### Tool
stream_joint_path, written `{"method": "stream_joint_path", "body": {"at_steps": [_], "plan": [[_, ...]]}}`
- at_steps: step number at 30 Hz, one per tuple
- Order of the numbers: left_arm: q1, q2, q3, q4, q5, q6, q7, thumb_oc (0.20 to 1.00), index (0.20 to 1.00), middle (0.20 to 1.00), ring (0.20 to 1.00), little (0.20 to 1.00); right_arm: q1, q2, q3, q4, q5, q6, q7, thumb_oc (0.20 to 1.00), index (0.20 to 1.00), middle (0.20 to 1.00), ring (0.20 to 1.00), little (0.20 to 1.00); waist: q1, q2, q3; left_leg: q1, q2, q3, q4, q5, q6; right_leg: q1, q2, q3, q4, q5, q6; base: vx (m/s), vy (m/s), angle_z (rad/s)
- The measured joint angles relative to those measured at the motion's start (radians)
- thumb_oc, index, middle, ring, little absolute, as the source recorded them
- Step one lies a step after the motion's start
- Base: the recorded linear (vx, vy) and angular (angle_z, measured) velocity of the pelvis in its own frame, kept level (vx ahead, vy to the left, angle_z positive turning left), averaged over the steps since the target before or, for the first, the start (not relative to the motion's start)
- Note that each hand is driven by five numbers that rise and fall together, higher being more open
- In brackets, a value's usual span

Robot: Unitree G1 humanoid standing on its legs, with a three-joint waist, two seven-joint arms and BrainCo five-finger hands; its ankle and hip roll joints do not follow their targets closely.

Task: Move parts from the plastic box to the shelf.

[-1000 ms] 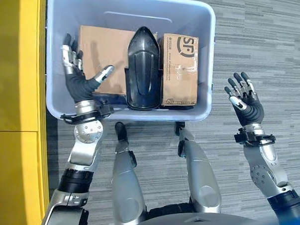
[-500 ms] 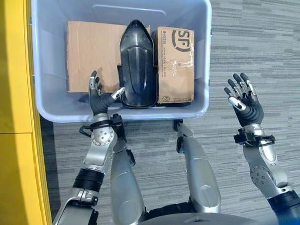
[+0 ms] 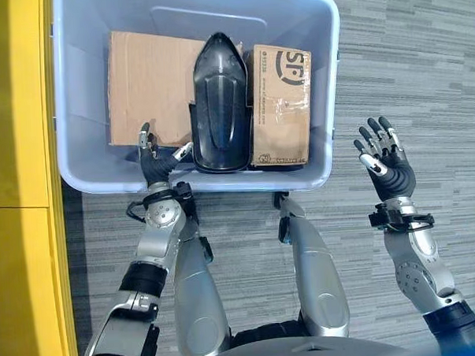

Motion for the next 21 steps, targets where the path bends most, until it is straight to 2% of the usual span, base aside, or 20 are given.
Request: {"method": "stream_joint_path", "body": {"at_steps": [5, 17, 21], "plan": [[-0.062, -0.014, -0.035, 0.087, 0.033, 0.02, 0.032, 1.0, 1.0, 1.0, 1.0, 1.0, 0.0, -0.004, 0.015, 0.0, 0.0, 0.0, -0.012, 1.0, 1.0, 1.0, 1.0, 1.0, -0.01, 0.0, 0.0, -0.001, 0.002, 0.001, 0.0, 0.0, 0.0, -0.004, 0.001, 0.0, 0.0, -0.001, 0.001, 0.0, 0.003, -0.01], [-0.085, -0.012, -0.054, 0.069, 0.076, 0.034, 0.068, 1.0, 1.0, 1.0, 1.0, 1.0, 0.0, -0.005, 0.015, -0.001, 0.002, 0.0, -0.018, 1.0, 1.0, 1.0, 1.0, 1.0, -0.017, -0.002, -0.001, -0.031, 0.001, 0.001, 0.006, 0.0, 0.0, -0.035, 0.002, 0.005, 0.011, -0.001, 0.0, 0.0, 0.0, 0.01], [-0.129, -0.02, -0.042, 0.158, 0.077, 0.032, 0.099, 1.0, 1.0, 1.0, 1.0, 1.0, 0.0, -0.013, 0.024, -0.001, 0.002, 0.0, -0.019, 1.0, 1.0, 1.0, 1.0, 1.0, -0.021, -0.002, -0.001, -0.033, 0.001, 0.002, 0.016, -0.001, 0.001, -0.037, 0.001, 0.01, 0.015, -0.002, 0.001, 0.01, 0.001, -0.01]]}}
